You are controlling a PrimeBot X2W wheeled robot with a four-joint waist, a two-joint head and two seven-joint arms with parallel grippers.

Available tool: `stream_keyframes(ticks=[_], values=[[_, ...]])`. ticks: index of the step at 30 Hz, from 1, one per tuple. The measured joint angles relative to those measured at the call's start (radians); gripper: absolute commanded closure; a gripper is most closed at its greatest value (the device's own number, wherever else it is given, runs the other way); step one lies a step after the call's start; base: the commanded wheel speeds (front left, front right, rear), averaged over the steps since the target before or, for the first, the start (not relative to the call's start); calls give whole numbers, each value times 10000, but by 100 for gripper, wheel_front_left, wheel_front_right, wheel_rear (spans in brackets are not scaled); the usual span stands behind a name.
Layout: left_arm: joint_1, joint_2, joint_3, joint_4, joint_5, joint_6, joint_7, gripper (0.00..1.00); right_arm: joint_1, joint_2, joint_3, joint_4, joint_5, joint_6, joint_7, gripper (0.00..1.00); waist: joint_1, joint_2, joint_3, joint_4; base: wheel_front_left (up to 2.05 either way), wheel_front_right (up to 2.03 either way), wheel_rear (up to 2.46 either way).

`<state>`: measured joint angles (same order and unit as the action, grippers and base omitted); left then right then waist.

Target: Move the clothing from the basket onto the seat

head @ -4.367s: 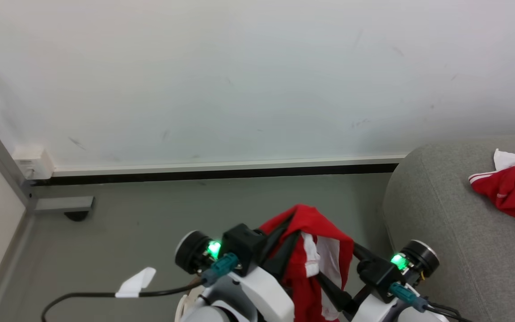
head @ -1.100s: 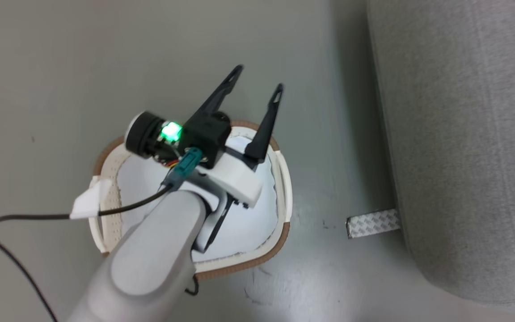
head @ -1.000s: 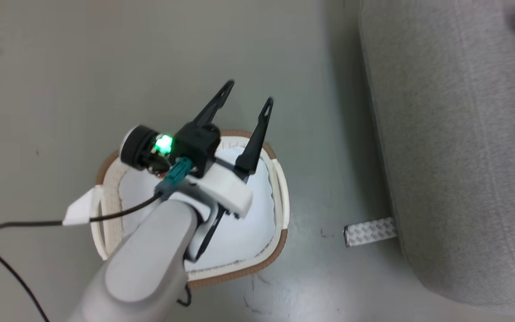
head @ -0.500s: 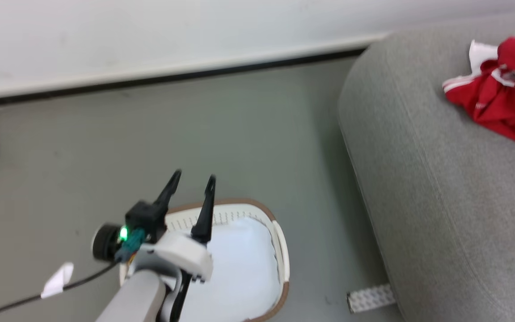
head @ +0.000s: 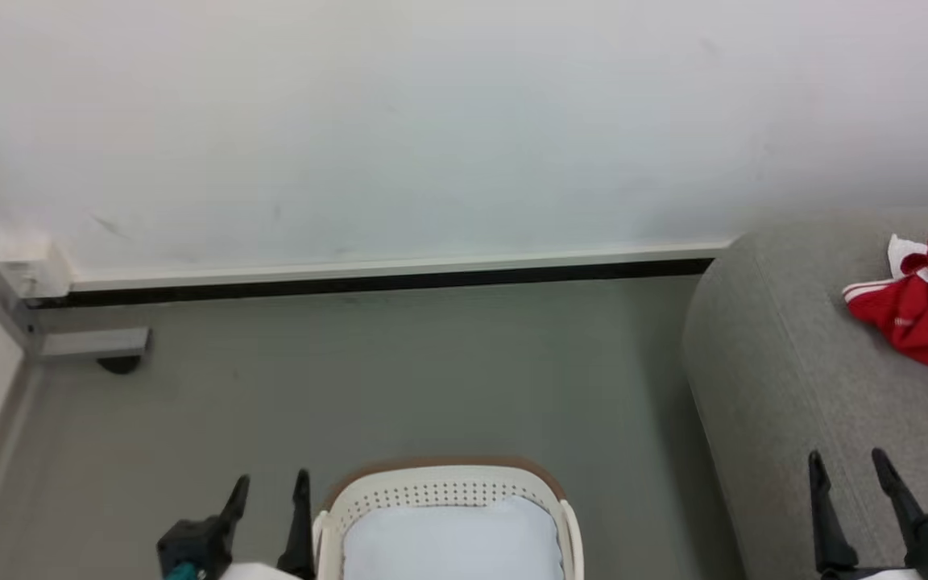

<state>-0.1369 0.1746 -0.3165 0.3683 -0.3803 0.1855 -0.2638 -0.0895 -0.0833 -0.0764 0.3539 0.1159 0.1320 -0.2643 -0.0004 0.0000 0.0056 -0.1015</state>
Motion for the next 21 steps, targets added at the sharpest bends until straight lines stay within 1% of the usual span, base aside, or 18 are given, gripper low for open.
stream_keyframes(ticks=[3, 8, 21], values=[[514, -81, 366, -153, 46, -15, -2, 0, 319, 169, 98, -88, -65, 0, 0, 0, 1, 0, -284, 227, 0, 0, 0], [1090, -324, 815, -291, 234, -136, -2, 0, 673, 242, 115, -140, -182, 0, 0, 0, 1, 0, -624, 447, 0, 0, 0], [1607, -782, 1476, -487, 1003, -600, -4, 0, 751, 311, 157, 364, -255, 0, 0, 0, 3, 0, -846, 622, 0, 0, 0]])
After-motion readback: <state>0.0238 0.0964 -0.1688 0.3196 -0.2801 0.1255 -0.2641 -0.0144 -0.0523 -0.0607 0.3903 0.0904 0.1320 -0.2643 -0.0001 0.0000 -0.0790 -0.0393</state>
